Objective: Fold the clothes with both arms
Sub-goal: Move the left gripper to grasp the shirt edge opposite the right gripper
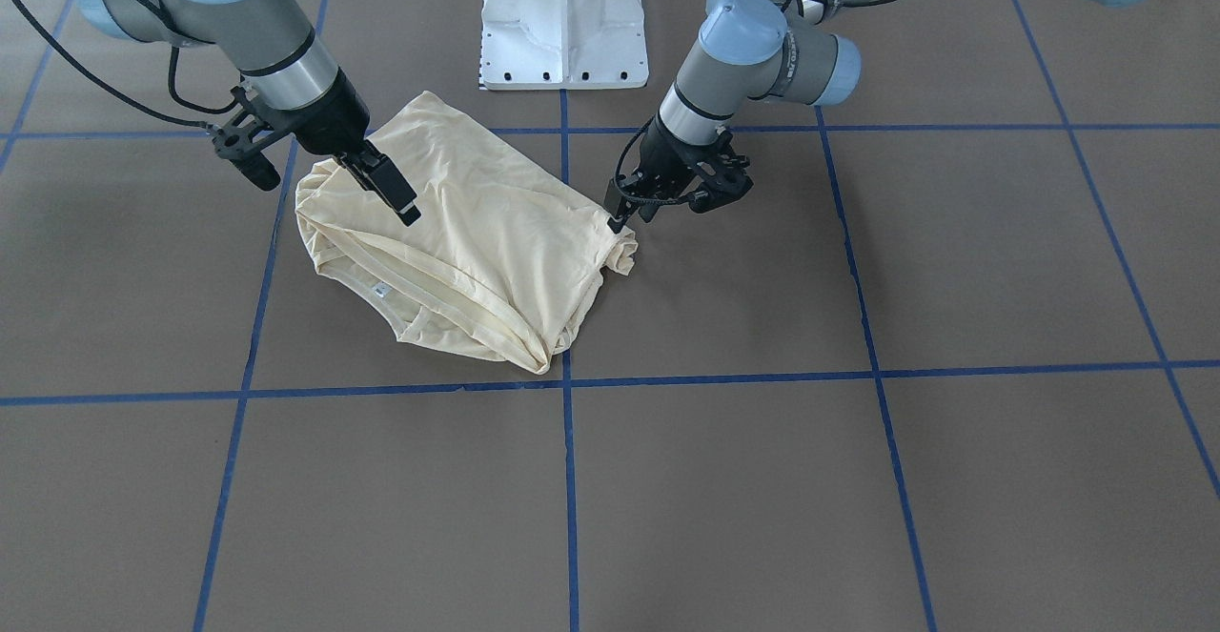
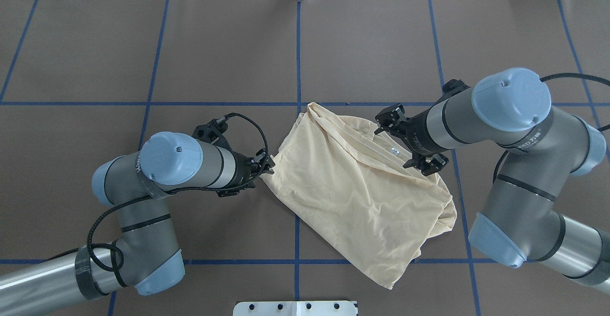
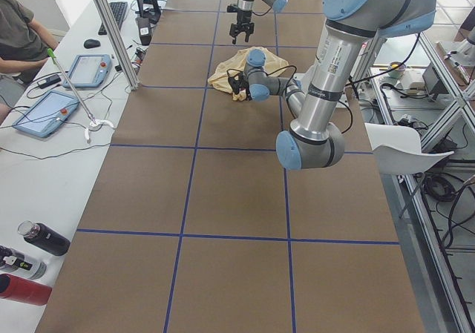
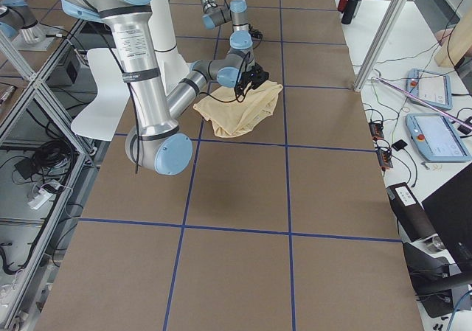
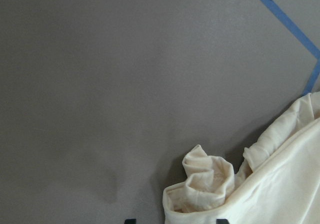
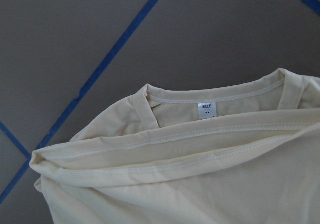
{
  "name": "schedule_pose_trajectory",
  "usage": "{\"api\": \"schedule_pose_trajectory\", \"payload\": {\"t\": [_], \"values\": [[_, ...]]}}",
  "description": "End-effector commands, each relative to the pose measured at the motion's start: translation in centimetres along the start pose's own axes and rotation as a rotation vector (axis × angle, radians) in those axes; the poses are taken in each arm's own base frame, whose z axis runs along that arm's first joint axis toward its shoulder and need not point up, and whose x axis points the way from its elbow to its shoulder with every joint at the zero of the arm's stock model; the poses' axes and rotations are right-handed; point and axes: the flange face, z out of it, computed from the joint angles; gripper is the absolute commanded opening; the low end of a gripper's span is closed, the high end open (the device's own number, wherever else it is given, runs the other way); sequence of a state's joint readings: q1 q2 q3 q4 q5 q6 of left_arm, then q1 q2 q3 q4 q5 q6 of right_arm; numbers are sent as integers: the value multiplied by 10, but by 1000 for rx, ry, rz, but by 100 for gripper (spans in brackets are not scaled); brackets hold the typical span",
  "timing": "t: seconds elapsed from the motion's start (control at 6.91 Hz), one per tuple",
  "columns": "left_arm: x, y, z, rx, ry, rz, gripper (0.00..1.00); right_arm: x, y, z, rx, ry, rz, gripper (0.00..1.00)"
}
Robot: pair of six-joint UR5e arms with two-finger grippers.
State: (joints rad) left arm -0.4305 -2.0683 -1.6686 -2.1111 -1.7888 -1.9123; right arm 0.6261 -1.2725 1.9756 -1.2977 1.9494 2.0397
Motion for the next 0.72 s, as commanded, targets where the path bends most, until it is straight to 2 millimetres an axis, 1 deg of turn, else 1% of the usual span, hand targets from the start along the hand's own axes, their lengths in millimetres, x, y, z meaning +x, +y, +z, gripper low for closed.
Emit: {"api": "schedule_pose_trajectory", "payload": {"t": [0.0, 0.14, 0.29, 0.43, 0.58], "values": [[-1, -1, 7, 3, -9, 5, 59, -1, -1, 2, 2, 2, 1, 100], [-1, -3, 12, 11, -16, 3, 55, -1, -1, 2, 0, 5, 3, 100], [0, -6, 15, 35, -9, 2, 44, -1, -1, 1, 1, 4, 4, 100], [0, -7, 15, 36, -8, -2, 12, -1, -2, 1, 1, 4, 4, 100], [-2, -8, 17, 38, -14, 1, 0, 0, -2, 2, 2, 7, 5, 100]]}}
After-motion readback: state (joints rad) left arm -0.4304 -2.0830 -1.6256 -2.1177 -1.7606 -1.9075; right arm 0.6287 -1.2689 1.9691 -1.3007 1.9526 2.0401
